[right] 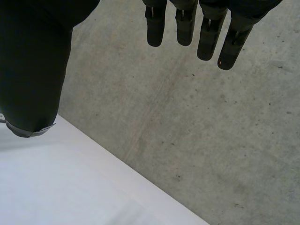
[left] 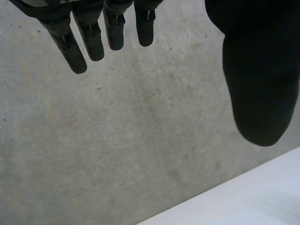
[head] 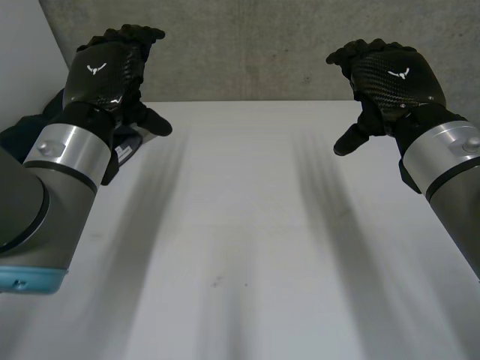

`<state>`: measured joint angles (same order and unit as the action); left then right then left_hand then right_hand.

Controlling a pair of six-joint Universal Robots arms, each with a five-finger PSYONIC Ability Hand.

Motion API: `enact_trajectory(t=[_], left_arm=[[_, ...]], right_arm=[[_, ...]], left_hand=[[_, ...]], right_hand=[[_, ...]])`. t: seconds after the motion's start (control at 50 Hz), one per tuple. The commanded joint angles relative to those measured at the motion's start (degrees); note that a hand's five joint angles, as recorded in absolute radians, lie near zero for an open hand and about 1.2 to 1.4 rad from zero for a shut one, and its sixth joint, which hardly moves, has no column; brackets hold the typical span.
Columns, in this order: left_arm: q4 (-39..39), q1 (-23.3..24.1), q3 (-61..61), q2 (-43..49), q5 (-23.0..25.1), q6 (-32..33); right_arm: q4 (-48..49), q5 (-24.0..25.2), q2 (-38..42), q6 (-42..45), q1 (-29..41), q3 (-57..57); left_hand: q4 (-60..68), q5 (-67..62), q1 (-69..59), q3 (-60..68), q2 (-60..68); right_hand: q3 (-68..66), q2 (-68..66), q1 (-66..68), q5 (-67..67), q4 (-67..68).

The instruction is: Fold the laundry.

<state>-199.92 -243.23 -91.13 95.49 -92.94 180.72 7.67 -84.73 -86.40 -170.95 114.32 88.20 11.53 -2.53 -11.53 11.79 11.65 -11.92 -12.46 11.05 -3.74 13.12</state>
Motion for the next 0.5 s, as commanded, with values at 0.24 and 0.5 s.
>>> enact_trajectory(t=[0.24, 0.5], left_arm=[[-7.2, -20.4, 19.8, 32.7, 7.2, 29.1], [-5.3, -27.6, 36.4, 51.3, 11.3, 29.2]], right_arm=[[-0.2, 0.5, 1.2, 1.2, 0.4, 0.2], [-0.2, 0.5, 1.4, 1.2, 0.5, 0.3]], left_hand=[[-1.5, 2.5, 1.5, -1.8, -1.7], [-1.0, 2.0, 1.0, -1.2, -1.1]], right_hand=[[1.9, 2.5, -1.1, 3.7, -3.1], [1.9, 2.5, -1.1, 3.7, -3.1]])
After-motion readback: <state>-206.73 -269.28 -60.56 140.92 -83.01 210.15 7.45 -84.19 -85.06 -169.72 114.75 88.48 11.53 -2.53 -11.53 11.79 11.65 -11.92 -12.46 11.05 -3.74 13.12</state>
